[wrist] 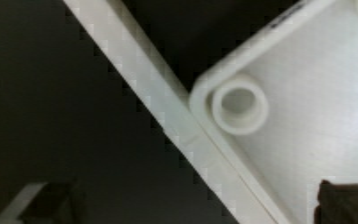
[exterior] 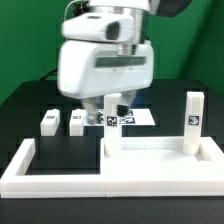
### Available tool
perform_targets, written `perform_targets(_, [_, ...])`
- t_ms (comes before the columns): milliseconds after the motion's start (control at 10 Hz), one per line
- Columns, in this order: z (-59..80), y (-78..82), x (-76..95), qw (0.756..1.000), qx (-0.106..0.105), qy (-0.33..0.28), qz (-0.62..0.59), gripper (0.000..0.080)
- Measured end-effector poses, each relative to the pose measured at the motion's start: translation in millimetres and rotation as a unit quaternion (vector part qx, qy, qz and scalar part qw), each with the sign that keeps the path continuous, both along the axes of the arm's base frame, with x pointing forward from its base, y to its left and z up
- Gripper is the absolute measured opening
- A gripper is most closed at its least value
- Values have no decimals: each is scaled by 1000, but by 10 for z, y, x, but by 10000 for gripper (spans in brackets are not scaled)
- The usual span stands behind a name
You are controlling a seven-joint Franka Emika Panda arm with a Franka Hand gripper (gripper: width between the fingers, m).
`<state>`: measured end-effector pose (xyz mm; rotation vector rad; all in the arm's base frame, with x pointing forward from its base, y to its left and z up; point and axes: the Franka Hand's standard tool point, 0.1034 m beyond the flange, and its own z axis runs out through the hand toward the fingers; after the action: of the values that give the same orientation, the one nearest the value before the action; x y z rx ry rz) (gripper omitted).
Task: Assemble desk
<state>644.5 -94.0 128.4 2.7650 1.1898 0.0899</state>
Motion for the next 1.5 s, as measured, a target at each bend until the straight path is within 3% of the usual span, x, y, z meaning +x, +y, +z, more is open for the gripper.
perform_targets(100, [48,-182,-89,998,10,-9,-67,648])
perform_targets(500, [61,-171,-96,980,25,-26,-194,648])
perform_targets(600, [38,-203,-128,971,40,-27,-235,648])
perform_targets(900, [-101,-879,-513,922,87,-5,-377,648])
perform_targets(1100, [-102,-1144,-713,874,109,38,-473,648])
perform_targets(1300, [-166,-1093,-747,838,109,34,-533,648])
perform_targets(1500, [-176,-1082,-761,833,109,40,-541,648])
